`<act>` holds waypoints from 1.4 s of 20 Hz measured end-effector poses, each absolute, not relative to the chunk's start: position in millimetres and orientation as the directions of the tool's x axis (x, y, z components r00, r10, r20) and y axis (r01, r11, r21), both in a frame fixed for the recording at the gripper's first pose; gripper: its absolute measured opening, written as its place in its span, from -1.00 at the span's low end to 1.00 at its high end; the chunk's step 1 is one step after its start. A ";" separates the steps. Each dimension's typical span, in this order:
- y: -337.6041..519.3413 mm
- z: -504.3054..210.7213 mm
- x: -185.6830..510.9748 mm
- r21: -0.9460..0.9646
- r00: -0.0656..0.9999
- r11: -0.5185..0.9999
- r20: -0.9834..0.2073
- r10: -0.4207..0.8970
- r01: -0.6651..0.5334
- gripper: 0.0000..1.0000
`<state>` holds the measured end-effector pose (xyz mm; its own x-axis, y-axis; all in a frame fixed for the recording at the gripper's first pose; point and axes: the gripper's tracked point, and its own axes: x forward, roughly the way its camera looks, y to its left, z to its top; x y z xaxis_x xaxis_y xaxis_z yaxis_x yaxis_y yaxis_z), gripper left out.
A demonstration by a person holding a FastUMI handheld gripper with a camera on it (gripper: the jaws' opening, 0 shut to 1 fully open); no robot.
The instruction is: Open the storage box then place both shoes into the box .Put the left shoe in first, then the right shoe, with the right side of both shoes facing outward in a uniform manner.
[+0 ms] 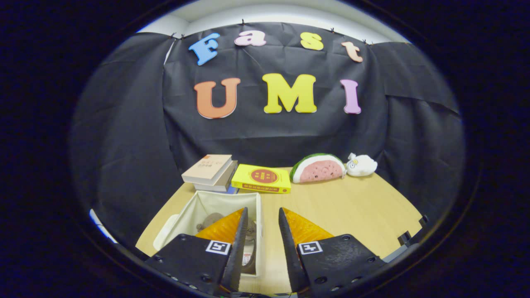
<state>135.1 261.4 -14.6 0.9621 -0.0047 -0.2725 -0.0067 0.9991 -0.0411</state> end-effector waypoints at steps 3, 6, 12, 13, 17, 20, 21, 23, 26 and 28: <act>244.6 5.6 112.5 -0.062 0.984 0.998 -0.176 -0.013 0.002 0.09; 231.9 19.8 89.9 -0.068 0.995 0.998 -0.103 0.008 -0.015 0.52; 190.8 22.6 61.0 -0.077 0.999 0.997 -0.031 -0.007 0.005 0.95; 185.8 28.3 57.9 -0.087 1.000 0.996 0.007 -0.009 0.010 0.95; 173.2 34.1 33.1 -0.073 0.998 0.997 0.066 0.004 0.001 0.94; 164.4 42.9 16.4 -0.046 0.995 0.999 0.095 0.007 -0.002 0.95; 162.3 44.9 12.7 -0.040 0.994 0.999 0.106 0.007 -0.003 0.95; 157.5 48.9 5.5 -0.044 0.992 0.999 0.126 0.002 0.003 0.95; 149.5 44.5 -0.1 -0.052 0.992 0.999 0.127 -0.008 0.014 0.95; 147.4 31.7 1.6 -0.040 0.996 0.999 0.093 0.000 0.004 0.95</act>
<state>1.6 147.4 31.7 0.9957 0.0002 0.0931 0.0036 0.9992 -0.0398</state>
